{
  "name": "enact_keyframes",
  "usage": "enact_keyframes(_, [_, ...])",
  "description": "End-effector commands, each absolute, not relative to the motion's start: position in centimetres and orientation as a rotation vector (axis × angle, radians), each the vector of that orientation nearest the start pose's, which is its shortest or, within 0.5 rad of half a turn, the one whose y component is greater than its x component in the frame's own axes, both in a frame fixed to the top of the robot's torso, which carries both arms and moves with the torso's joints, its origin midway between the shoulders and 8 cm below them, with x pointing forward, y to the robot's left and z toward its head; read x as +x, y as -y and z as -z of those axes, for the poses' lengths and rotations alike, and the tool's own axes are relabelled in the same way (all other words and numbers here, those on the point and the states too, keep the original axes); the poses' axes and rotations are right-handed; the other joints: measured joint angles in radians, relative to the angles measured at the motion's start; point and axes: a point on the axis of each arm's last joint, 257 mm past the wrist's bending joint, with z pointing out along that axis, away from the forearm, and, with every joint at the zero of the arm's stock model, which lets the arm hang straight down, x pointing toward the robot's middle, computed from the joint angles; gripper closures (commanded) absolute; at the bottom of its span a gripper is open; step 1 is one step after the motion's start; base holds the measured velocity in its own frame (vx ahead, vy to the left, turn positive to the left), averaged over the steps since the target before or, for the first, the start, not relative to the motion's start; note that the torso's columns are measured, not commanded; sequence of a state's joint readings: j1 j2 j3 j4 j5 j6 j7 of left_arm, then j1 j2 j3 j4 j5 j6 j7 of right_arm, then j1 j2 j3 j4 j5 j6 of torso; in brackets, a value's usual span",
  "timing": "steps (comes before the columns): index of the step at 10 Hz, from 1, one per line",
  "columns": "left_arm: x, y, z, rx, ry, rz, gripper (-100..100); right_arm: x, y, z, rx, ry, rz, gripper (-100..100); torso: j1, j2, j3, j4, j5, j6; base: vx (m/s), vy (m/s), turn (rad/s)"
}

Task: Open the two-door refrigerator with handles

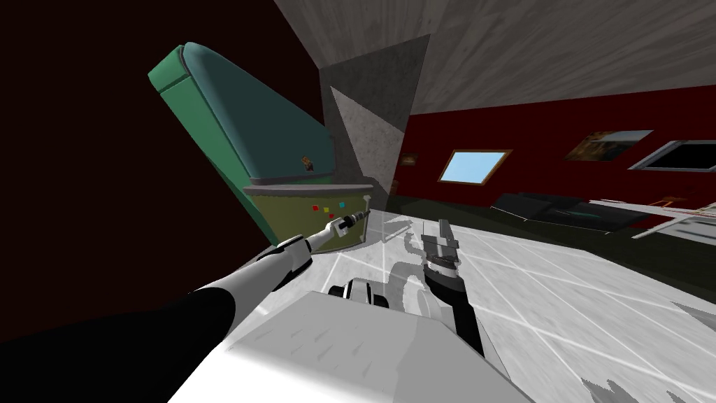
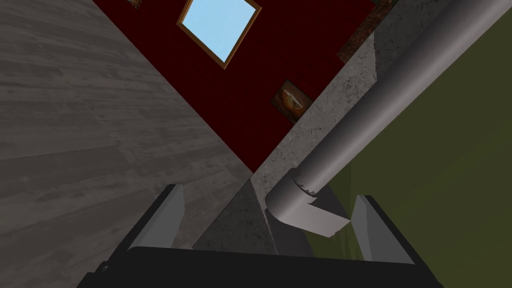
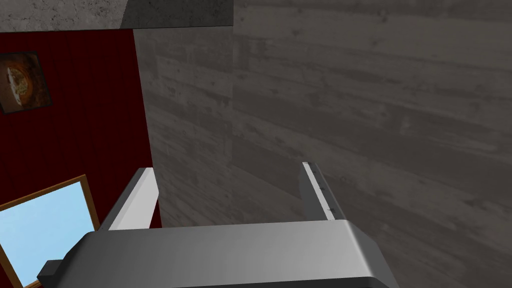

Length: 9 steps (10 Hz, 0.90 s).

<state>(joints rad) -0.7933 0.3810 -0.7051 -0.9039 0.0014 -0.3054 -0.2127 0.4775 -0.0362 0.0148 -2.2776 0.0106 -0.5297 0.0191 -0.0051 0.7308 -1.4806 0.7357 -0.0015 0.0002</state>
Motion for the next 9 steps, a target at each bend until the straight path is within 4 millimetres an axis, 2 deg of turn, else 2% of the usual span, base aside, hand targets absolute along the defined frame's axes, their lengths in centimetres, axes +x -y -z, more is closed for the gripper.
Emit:
enact_keyframes(1, [65.21, -0.61, 12.56, 0.097, -1.628, 0.988, -100, 34.2, 26.57, -3.57, 0.581, -0.619, -1.313, 0, 0.003, 0.004, 0.002, 0.001, 0.001, 0.0, -0.022, 0.011, -0.032])
enact_keyframes(2, [65.44, -0.53, 12.0, 0.096, -1.627, 0.987, -100, 34.2, 26.57, -3.57, 0.581, -0.619, -1.313, 0, 0.006, 0.008, 0.005, 0.002, 0.002, 0.0, -0.032, 0.023, -0.02])
enact_keyframes(3, [65.08, -0.31, 12.38, 0.1, -1.626, 0.989, -100, 34.21, 26.57, -3.56, 0.581, -0.619, -1.313, 0, 0.007, 0.01, 0.006, 0.003, 0.002, 0.0, -0.013, 0.011, -0.005])
enact_keyframes(4, [65.15, -0.32, 12.32, 0.097, -1.628, 0.988, 0, 34.21, 26.57, -3.56, 0.581, -0.619, -1.313, 0, 0.006, 0.008, 0.005, 0.003, 0.002, 0.0, 0.0, 0.0, 0.0])
enact_keyframes(9, [65.14, -0.32, 12.33, 0.097, -1.628, 0.988, 0, 34.2, 26.57, -3.56, 0.581, -0.619, -1.313, 0, 0.005, 0.007, 0.005, 0.002, 0.002, 0.0, 0.0, 0.0, 0.0])
